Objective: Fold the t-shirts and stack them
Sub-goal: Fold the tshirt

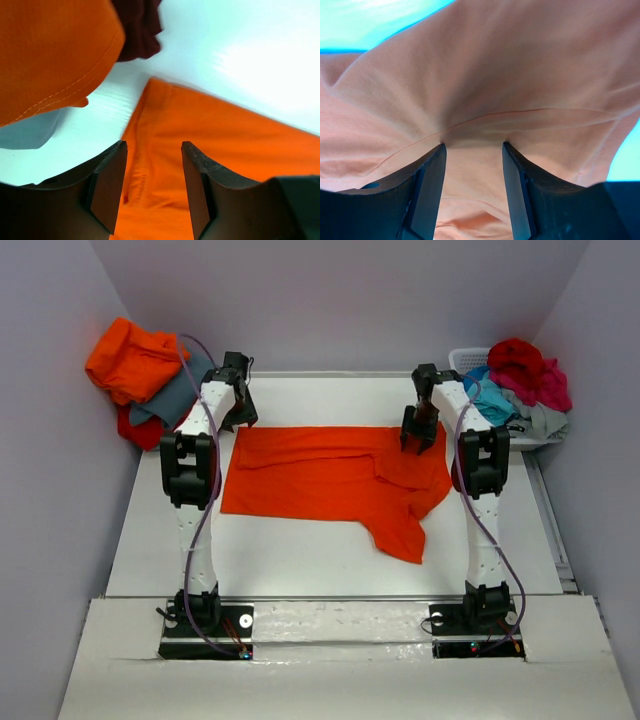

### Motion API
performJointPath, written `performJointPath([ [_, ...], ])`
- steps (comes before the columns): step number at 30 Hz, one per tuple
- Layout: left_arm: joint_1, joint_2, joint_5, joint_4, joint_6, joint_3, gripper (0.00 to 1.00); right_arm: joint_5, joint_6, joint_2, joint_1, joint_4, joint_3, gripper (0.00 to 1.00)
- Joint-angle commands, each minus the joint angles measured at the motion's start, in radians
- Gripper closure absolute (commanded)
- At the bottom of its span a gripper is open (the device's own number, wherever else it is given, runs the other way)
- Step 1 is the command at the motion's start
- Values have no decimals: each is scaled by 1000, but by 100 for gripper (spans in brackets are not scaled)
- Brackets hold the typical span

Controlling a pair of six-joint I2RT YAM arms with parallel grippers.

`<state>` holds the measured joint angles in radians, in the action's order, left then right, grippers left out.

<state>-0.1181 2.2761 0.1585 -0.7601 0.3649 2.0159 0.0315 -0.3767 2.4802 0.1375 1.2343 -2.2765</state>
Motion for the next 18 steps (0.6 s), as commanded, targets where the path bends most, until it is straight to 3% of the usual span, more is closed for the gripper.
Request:
performJointPath([
  [1, -31, -33, 26, -51, -17, 125, 41, -8, 6, -93, -12, -35, -9, 45],
  [9, -49, 31, 1, -64, -14, 161, 41, -65, -7, -84, -12, -21, -79, 42],
  [18, -58, 69, -36, -22, -11, 84, 42, -133, -47, -30, -12, -58, -94, 42],
])
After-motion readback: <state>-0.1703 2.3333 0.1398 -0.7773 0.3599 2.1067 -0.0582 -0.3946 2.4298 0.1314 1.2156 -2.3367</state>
